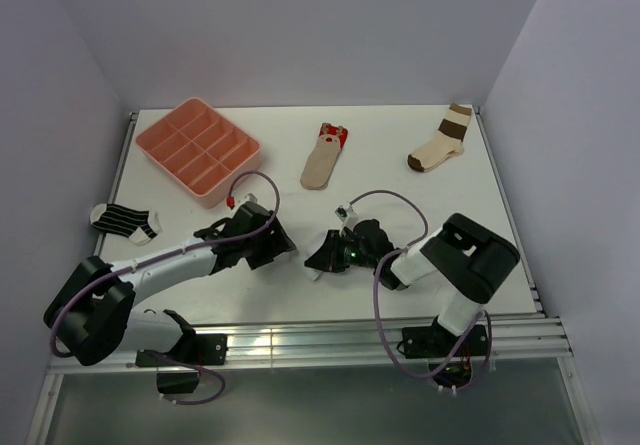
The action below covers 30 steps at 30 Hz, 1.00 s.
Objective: Roll the socks
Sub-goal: Roll the sock at the center of the board.
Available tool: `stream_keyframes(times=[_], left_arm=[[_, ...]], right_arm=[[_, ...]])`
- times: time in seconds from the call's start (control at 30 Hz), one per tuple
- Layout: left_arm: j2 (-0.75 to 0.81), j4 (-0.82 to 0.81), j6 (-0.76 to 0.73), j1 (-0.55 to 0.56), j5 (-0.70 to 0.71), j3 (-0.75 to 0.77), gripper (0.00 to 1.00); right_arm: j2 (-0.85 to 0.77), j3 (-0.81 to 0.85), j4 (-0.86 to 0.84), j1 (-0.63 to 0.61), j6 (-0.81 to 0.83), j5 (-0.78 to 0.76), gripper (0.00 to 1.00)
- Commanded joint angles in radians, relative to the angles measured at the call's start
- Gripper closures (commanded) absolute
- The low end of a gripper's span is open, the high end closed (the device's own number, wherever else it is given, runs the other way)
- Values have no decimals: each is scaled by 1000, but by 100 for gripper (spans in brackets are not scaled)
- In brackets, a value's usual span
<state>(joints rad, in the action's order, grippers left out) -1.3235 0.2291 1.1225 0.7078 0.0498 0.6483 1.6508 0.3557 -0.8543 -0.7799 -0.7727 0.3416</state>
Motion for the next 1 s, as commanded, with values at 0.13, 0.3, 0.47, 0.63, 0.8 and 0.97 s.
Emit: stream_keyframes(times=[0.13,0.3,0.47,0.63,0.8,0.97], left_arm=[[63,-195,-18,-4,-41,-116,25],[30,-220,-18,-4,-41,-137,27],[-6,-301,-9,-4,-70,-148,29],[-57,-317,-13,-1,-88,-134,31],[-121,-295,-13,9,-93,-116,41],[-209,-232,-15,32,-76,-73,53]], right_arm=[[179,14,81,79,-48,258,100],[201,28,113,106,-37,267,100],[221,32,127,117,-34,272,100],[242,16,89,128,-51,277,100],[233,9,100,133,-36,266,100],[172,15,169,133,18,220,96]])
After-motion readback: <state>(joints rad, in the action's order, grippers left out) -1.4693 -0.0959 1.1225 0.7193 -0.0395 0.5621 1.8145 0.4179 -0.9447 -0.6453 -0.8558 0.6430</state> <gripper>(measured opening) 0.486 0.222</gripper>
